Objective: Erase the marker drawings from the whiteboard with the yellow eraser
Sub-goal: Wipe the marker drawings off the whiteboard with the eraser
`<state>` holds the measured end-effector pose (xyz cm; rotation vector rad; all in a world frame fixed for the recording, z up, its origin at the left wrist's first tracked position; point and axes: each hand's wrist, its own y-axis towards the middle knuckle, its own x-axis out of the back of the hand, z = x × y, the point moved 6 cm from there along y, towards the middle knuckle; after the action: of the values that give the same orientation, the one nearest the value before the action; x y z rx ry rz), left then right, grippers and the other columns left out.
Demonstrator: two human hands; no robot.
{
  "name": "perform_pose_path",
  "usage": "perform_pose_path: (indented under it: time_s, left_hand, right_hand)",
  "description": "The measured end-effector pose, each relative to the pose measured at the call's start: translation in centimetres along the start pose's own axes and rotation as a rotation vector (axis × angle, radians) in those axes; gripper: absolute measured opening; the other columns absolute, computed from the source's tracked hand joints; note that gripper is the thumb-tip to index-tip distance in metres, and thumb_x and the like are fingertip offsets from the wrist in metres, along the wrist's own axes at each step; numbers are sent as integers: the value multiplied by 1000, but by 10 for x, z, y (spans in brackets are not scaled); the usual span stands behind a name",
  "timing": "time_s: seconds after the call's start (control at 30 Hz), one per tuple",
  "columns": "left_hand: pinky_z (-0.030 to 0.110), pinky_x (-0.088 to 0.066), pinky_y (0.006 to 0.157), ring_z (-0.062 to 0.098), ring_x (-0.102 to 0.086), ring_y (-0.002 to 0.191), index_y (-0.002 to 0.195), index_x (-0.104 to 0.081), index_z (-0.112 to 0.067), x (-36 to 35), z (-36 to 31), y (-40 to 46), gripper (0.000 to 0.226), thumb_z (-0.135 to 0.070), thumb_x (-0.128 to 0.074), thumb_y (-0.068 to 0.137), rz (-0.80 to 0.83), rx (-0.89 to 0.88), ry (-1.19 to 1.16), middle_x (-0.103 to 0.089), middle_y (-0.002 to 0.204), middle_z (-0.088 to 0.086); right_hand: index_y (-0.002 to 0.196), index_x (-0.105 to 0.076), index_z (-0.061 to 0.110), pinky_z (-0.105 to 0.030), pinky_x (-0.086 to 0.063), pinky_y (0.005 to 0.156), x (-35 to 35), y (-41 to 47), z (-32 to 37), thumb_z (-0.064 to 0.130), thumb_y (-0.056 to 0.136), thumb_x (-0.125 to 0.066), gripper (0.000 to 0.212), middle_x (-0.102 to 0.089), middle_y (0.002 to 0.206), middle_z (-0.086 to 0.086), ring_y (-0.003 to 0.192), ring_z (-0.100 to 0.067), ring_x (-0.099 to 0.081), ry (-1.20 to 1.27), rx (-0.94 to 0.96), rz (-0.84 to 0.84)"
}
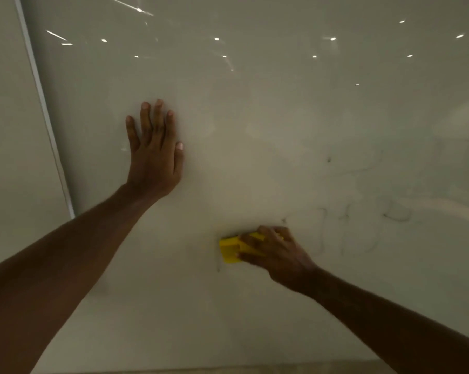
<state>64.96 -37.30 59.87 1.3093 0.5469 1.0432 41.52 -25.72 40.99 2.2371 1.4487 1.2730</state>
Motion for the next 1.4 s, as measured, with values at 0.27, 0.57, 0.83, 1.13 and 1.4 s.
perform_pose_path:
  time_s: [0.27,0.57,0.83,1.13,1.4]
  left_hand:
    - [70,-8,123,56,-18,153,159,-26,7,-7,-26,-10,61,-28,-34,110,31,27,-9,-22,165,36]
    - [62,-8,127,52,-17,155,160,-25,5,-9,-43,-47,62,-25,-40,108,118,69,15,-21,167,33]
    - [63,-11,126,53,-19,154,160,-26,6,-3,-42,-61,62,-27,-37,108,139,85,32,-23,166,34]
    - [63,-8,127,53,-15,156,160,-24,8,-9,-49,-61,66,-28,-38,107,168,126,23,-19,167,34]
    - [65,-9,125,55,-18,154,159,-27,8,-14,-74,-35,63,-29,-37,109,93,114,-17,-22,165,35]
  right_hand:
    - [141,-49,39,-43,-35,80,98,37,-122,19,90,-59,56,-41,153,-1,114,-37,-46,-33,-718,-418]
    - [128,-60,31,-53,-47,91,-60,-45,82,19,99,-40,37,-54,143,-3,118,-39,-51,62,161,55]
    - [139,-53,39,-43,-31,86,46,42,-52,13,90,-57,56,-45,151,1,115,-36,-48,62,-456,-337]
    - [122,-67,32,-45,-35,90,-43,-38,56,14,90,-47,42,-61,135,-4,113,-39,-53,137,163,-35]
    - [137,-56,35,-42,-34,83,67,-18,-119,20,88,-59,52,-44,151,-2,114,-39,-50,85,-704,-422]
